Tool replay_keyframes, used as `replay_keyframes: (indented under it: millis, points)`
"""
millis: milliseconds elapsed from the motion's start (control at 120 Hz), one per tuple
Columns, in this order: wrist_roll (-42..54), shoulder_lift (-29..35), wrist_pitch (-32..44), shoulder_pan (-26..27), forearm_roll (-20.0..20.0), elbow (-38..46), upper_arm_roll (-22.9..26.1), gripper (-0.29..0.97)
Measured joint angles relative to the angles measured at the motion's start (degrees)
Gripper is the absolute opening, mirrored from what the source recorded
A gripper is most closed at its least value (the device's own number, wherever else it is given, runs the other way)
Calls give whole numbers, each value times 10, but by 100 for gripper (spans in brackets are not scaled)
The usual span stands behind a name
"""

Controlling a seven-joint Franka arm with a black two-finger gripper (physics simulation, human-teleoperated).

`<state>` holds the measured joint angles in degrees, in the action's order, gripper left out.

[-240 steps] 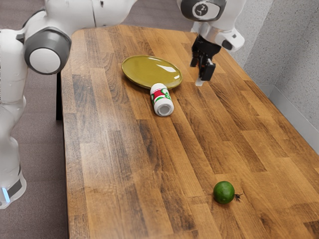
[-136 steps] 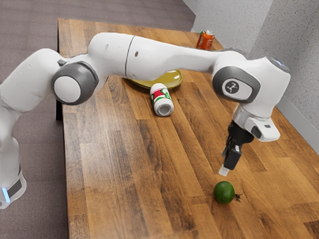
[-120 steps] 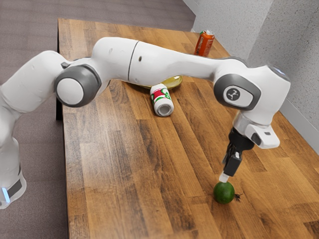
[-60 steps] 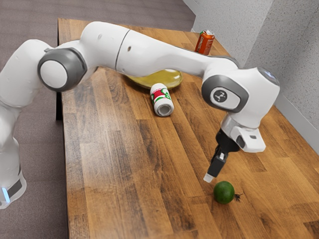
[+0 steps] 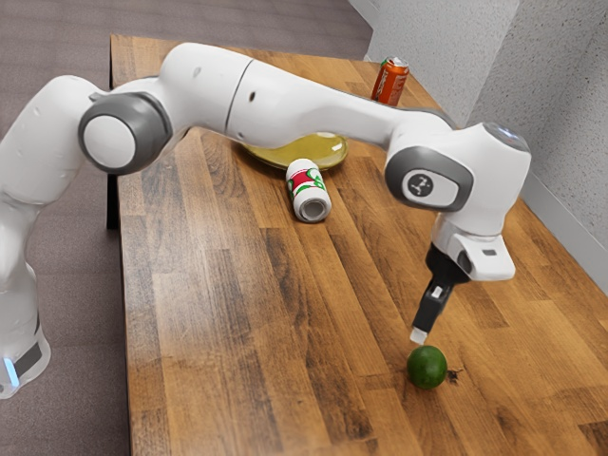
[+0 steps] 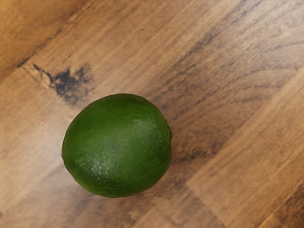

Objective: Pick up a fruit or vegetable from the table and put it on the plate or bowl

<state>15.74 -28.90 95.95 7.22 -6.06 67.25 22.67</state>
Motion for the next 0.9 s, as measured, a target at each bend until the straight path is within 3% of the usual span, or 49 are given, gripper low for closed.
replay_keyframes:
  millis: [425,717,825,900]
  points:
    - [54,-90,32,-2,2,-36,0,68]
    - [73,-115,77,0,19,-18,-1,68]
    - [77,-113,85,1,23,-14,-6,48]
    - [80,-107,88,3,21,-14,-9,42]
